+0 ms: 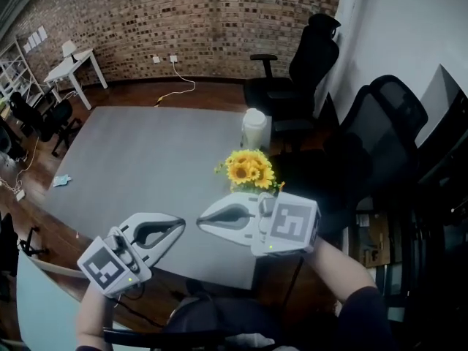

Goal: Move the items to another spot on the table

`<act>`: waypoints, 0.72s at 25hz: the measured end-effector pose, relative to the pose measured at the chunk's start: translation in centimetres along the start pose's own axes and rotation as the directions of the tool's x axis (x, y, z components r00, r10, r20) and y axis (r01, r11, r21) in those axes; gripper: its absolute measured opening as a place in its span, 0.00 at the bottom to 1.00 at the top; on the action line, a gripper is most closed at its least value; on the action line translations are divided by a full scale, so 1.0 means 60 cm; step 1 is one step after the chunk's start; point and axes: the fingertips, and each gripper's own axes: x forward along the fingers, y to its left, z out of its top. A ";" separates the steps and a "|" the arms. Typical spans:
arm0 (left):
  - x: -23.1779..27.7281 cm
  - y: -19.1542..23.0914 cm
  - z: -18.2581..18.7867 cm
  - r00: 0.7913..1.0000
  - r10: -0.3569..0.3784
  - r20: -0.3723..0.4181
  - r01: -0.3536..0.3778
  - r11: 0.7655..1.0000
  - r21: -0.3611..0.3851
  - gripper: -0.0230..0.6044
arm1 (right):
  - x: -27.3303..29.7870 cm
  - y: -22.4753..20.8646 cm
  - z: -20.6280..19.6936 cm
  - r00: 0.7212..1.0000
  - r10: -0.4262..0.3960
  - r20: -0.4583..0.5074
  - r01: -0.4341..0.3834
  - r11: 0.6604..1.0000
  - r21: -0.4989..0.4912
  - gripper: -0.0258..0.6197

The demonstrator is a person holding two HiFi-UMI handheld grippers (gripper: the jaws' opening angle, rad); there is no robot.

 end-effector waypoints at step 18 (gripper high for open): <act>-0.365 0.259 -0.090 0.932 0.271 0.239 -0.219 0.950 -0.223 0.05 | 0.377 -0.054 0.045 0.987 0.155 -0.047 -0.157 0.987 -0.026 0.04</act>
